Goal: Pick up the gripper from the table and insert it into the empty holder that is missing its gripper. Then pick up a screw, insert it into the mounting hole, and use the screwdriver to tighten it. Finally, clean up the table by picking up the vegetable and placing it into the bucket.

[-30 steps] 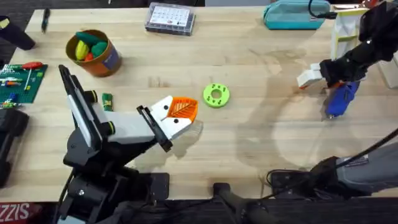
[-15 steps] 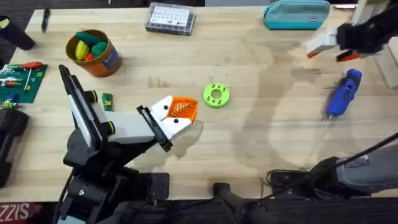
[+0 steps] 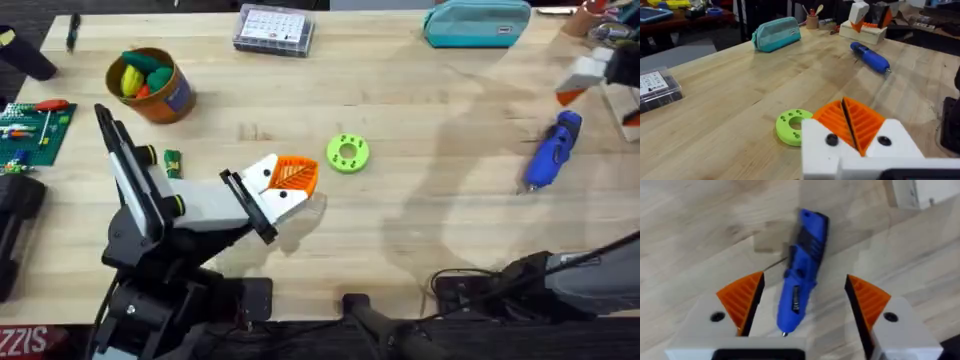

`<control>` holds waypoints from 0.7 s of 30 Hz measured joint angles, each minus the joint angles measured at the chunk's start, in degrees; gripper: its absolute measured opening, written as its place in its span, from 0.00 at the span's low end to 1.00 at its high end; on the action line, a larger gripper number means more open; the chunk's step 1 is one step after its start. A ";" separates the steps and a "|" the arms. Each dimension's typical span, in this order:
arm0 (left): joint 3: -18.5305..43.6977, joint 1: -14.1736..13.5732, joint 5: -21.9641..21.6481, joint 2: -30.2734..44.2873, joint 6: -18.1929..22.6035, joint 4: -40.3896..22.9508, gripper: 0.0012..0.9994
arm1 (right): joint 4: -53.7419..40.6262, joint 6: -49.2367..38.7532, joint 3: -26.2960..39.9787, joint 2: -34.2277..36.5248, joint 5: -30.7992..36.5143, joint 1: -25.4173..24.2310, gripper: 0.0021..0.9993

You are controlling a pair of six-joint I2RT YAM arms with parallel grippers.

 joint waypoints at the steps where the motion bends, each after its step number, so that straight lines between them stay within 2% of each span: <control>1: 0.00 0.00 0.00 0.00 0.02 0.00 0.01 | 0.50 0.43 -0.28 0.31 -0.10 -1.41 0.99; 8: 0.00 0.00 -0.02 0.00 0.00 0.00 0.01 | 8.76 1.38 -9.14 1.35 -3.75 -8.47 0.99; 12: 0.00 0.00 0.00 0.00 0.00 0.00 0.01 | 12.20 1.10 -12.88 3.07 -6.26 -8.85 0.99; 21: 0.00 0.00 0.00 0.00 0.00 0.00 0.01 | 15.96 -0.28 -13.43 4.45 -10.65 -8.17 0.99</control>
